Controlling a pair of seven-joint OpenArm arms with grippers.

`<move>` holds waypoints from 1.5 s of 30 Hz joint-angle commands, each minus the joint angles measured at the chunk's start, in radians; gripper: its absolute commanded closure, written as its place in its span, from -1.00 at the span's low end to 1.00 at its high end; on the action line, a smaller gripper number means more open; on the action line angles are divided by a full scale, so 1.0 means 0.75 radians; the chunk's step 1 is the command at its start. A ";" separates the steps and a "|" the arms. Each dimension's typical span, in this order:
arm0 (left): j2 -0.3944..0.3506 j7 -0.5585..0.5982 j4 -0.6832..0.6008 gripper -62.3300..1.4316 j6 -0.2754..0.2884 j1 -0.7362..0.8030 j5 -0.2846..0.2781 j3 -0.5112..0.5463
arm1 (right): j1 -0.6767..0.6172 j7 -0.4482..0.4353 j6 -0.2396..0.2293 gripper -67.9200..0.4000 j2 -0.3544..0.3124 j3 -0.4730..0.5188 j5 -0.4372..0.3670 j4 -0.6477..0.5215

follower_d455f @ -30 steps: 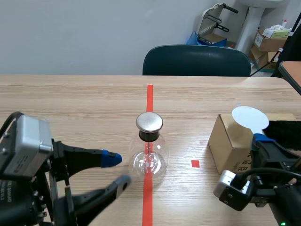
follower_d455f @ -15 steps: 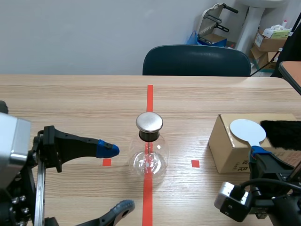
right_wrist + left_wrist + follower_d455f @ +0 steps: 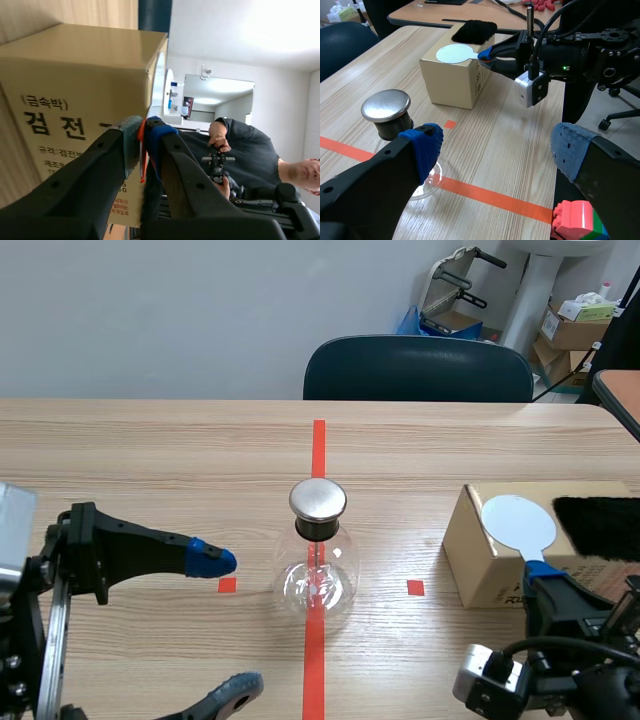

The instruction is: Do the electroscope experiment

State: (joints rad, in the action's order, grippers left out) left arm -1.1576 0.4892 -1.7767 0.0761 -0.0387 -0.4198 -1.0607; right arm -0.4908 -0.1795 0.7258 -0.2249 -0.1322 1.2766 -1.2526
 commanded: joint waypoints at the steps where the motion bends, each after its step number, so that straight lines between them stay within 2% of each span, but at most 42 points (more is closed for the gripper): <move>1: 0.009 0.019 -0.024 -0.52 0.002 0.007 -0.007 0.004 | 0.016 0.005 0.060 0.96 -0.021 0.006 0.005 -0.005; 11: 0.010 0.009 -0.024 -0.52 0.002 0.007 -0.007 0.004 | 0.016 0.026 0.060 0.96 -0.022 0.007 0.003 -0.005; 13: 0.010 0.009 -0.024 -0.52 0.002 0.007 -0.007 0.004 | 0.016 0.026 0.061 0.90 -0.021 0.007 0.003 -0.005; 15: 0.010 0.008 -0.024 -0.52 0.002 0.008 -0.007 0.004 | 0.016 0.026 0.061 0.68 -0.021 0.007 0.003 -0.005; 19: 0.011 -0.014 -0.024 -0.52 0.002 0.007 -0.007 0.004 | 0.016 0.026 0.061 -0.07 -0.021 0.007 0.003 -0.005; 25: 0.017 -0.026 -0.024 -0.52 0.002 0.007 -0.006 0.004 | 0.016 0.026 0.069 -0.98 -0.021 0.007 0.003 -0.005; 45: 0.017 -0.025 -0.024 -0.52 0.002 0.007 -0.007 0.004 | 0.015 0.026 0.076 -1.00 -0.021 0.007 0.003 -0.005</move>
